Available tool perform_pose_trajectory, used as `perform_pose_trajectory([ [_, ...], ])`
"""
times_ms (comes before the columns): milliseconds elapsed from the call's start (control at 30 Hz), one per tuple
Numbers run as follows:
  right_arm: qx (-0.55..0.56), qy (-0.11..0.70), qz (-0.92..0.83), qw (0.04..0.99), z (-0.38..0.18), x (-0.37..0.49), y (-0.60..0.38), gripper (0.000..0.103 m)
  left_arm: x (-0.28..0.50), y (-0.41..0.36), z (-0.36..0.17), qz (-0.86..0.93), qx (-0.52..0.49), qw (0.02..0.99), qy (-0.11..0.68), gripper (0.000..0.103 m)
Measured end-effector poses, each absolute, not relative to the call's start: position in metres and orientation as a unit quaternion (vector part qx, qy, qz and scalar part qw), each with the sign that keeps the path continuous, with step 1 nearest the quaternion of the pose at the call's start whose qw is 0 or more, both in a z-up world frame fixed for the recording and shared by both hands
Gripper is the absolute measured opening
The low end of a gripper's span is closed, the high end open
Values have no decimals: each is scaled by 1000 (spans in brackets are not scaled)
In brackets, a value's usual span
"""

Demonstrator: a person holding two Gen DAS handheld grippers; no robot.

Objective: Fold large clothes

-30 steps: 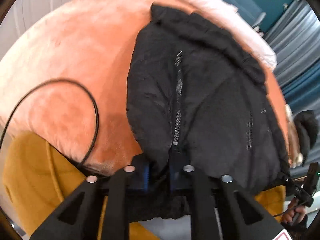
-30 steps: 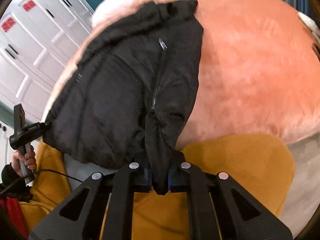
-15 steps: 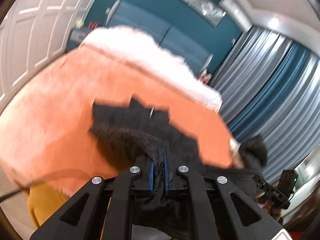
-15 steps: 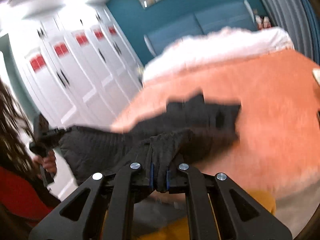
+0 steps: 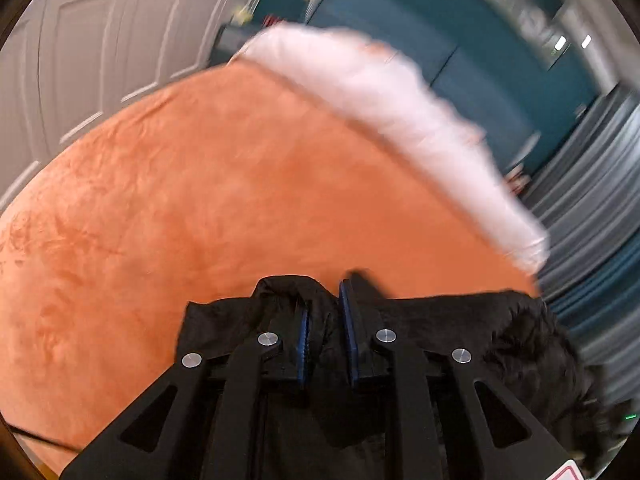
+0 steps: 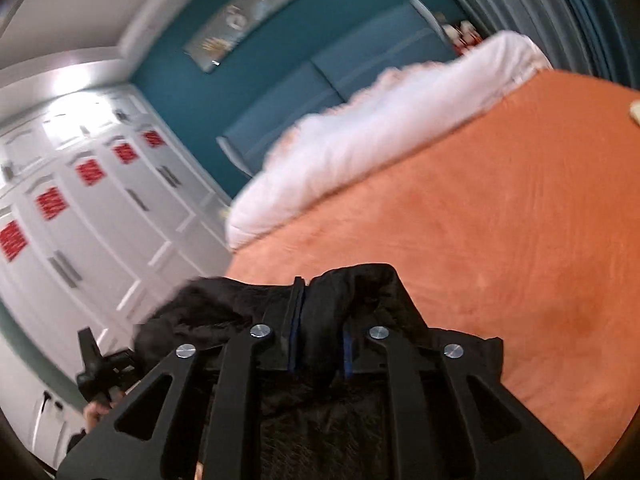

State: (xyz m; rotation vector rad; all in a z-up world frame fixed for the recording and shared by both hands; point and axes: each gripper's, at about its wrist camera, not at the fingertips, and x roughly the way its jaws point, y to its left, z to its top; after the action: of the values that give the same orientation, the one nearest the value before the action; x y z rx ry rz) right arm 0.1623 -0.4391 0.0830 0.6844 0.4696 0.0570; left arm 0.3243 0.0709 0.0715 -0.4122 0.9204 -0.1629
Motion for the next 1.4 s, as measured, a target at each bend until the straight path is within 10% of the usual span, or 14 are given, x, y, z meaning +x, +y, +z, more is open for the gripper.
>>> perform_pose_trajectory([
  [133,363,179,35,914,78,155,-450,51,330,71,48,-87,-192,870,445,19],
  [300,345,147,20,927,101,132,-468,51,308,109,85,-96,-273,891,349,24],
  [367,286,154,1,946,112,122,-452,49,298,124,115,-17,-243,932,269,47],
  [600,132,227,15,965,95,149,-353,10,283,60,150,-85,-113,953,268,49],
  [833,39,314,35,948,27,223,-274,9,266,-70,48,-136,45,923,357,50],
  [1400,78,378,-22,922,-68,257,-309,3,283,-70,-48,-83,18,918,386,65],
])
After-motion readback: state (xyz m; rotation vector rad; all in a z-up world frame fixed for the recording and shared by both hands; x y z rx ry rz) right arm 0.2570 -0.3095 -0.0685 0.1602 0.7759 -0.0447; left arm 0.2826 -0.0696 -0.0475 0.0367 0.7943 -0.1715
